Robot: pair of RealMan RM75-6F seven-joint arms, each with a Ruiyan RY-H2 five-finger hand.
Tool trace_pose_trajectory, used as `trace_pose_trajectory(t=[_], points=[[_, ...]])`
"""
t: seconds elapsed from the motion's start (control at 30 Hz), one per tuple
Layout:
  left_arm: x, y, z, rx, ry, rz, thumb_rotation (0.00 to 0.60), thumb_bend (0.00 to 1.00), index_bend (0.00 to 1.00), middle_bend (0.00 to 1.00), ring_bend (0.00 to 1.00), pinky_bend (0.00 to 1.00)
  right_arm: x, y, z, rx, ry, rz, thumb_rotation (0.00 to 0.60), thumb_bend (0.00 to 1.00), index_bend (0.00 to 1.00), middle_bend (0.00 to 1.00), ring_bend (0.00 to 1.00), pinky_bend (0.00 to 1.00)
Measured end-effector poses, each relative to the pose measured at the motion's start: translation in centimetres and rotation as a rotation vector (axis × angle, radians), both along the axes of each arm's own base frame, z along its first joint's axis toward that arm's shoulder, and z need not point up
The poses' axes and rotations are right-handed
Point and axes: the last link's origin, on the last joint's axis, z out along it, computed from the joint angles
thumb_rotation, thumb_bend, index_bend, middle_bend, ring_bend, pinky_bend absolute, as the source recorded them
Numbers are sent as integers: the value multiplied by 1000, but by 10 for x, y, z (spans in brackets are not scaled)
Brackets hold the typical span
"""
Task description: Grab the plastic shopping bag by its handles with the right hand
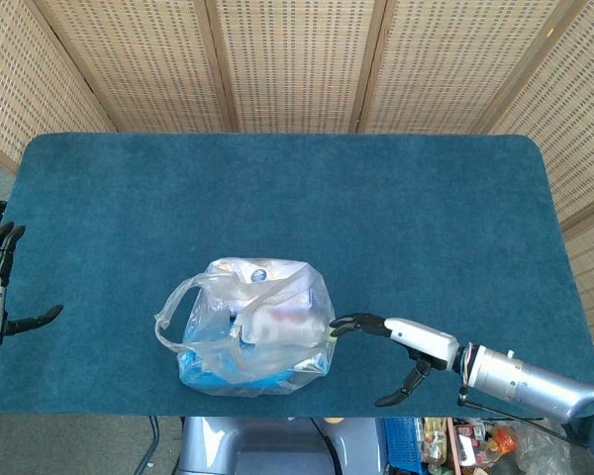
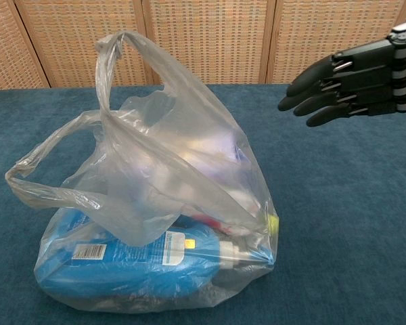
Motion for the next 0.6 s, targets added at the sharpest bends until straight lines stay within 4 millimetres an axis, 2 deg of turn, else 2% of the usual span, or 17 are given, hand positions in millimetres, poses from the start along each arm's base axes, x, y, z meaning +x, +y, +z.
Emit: trace_pose_trajectory(t=[0.4, 0.6], points=[[7, 3, -2, -6, -6, -16, 600, 59, 0, 0, 0, 0, 43, -14, -28, 157, 50, -17, 600, 0, 183, 144, 0, 0], [5, 4, -2, -6, -8, -12, 600, 60, 0, 0, 0, 0, 81, -17, -41, 217, 13, -38, 600, 0, 183, 144, 0, 0]])
